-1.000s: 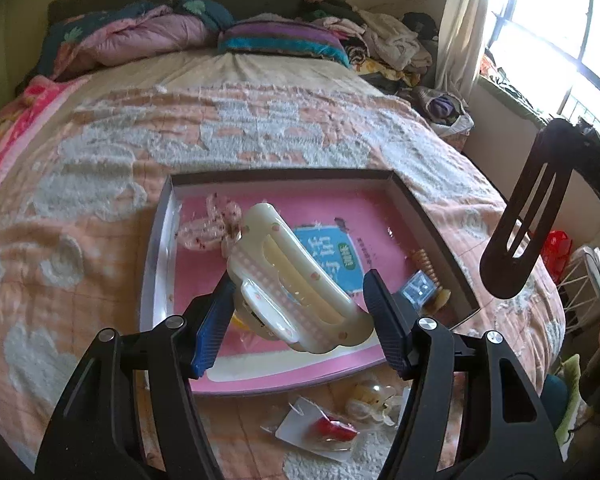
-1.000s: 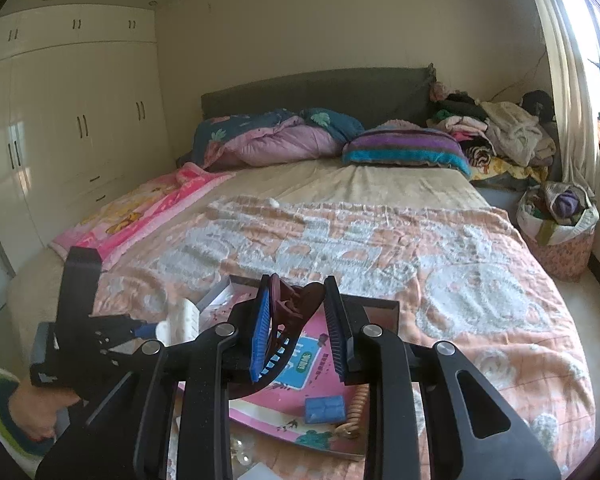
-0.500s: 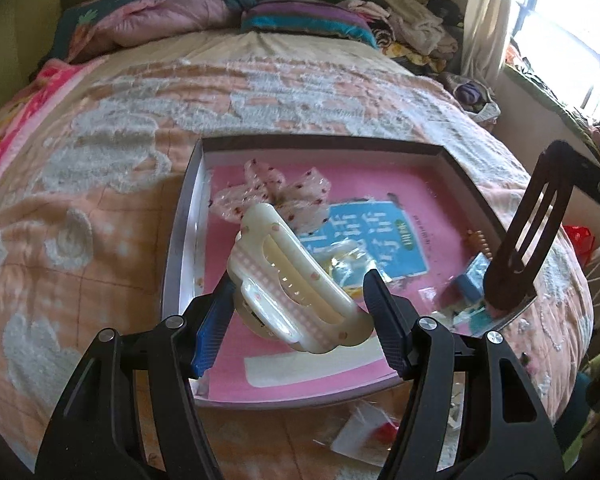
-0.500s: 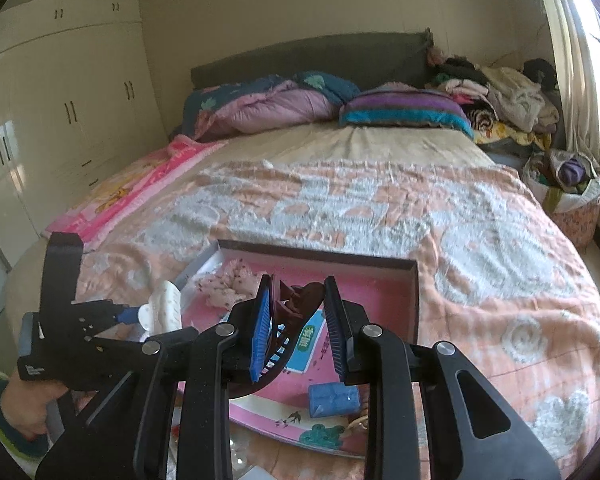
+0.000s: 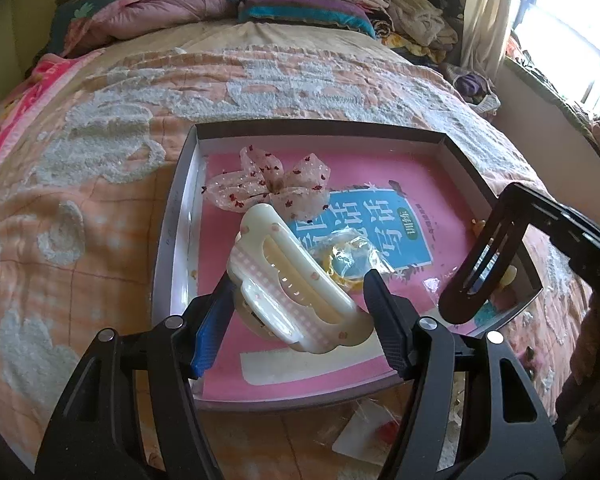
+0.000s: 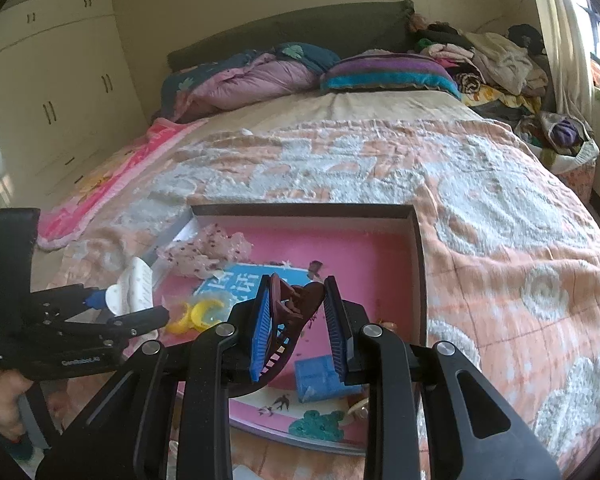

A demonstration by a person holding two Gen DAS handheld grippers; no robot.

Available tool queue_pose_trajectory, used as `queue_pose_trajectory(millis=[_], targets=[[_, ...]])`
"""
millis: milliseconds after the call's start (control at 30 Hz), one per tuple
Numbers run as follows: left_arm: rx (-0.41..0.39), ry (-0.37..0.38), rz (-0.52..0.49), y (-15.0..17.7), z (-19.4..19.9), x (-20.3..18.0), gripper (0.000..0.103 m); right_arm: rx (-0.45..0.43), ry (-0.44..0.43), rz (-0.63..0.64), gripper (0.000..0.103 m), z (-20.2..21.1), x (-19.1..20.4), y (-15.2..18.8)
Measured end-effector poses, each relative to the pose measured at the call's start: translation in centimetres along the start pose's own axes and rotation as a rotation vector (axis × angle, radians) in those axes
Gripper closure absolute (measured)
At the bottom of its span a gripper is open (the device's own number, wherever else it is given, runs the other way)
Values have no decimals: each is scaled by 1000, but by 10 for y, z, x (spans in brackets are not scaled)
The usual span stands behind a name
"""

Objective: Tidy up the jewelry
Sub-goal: 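Open the left tool over the tray while the right tool releases the maroon clip, then lift both tools away from the tray back over the remaining jewelry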

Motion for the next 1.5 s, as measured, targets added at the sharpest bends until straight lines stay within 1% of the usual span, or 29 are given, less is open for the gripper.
queue_pose_trajectory(millis=[400, 467, 667, 767, 833, 900, 967, 1000, 1067, 1100, 1167, 1233, 1300, 1333, 1367, 1433, 1500], targets=[[-12, -7, -2, 0, 6, 6, 46, 30, 11, 1, 78, 2, 2, 9], [-15, -6, 2, -1, 8, 7, 46, 36, 7, 0, 76, 3, 2, 10], [-36, 1, 11, -5, 16, 10, 46, 26, 0, 2, 76, 15, 4, 8], [-46, 1, 17, -8, 22, 12, 46, 15, 1, 2, 71, 22, 4, 5], [-57, 4, 21, -10, 27, 13, 46, 7, 1, -2, 70, 26, 3, 3], [-65, 7, 21, -12, 32, 12, 46, -5, 2, -4, 65, 32, 3, 0], [-76, 11, 22, -13, 37, 11, 46, -22, 7, -11, 55, 41, 2, -3], [-80, 11, 23, -13, 40, 11, 45, -29, 7, -15, 53, 44, 1, -5], [-94, 10, 27, -15, 47, 11, 39, -47, 5, -22, 43, 53, 1, -8], [-101, 13, 28, -16, 50, 11, 39, -53, 5, -24, 40, 57, 1, -10], [-119, 16, 19, -19, 60, 8, 38, -78, 6, -30, 30, 68, 2, -15], [-141, 4, 7, -22, 69, 6, 35, -96, 2, -31, 27, 78, 3, -19], [-158, -7, 4, -25, 77, 5, 28, -108, 3, -23, 25, 87, 4, -22], [-163, -10, 5, -26, 81, 4, 27, -113, 4, -17, 23, 91, 5, -24], [-167, -12, 6, -26, 83, 3, 25, -122, 7, -8, 19, 96, 5, -27], [-175, -23, 2, -27, 89, 0, 22, -139, 14, 1, 16, 104, 7, -30], [-182, -27, 0, -27, 96, -3, 16, -154, 15, 9, 14, 113, 8, -34]])
Point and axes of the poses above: each gripper's, at about its wrist camera, not at the fingertips, and z roughly against the way its jaws point, x to its left, y to its underside, the point moved 9 cm from there along -z, roughly the way its jaws point, and after that the axes turned 10 degrees about -x, right-handed, at the moved point
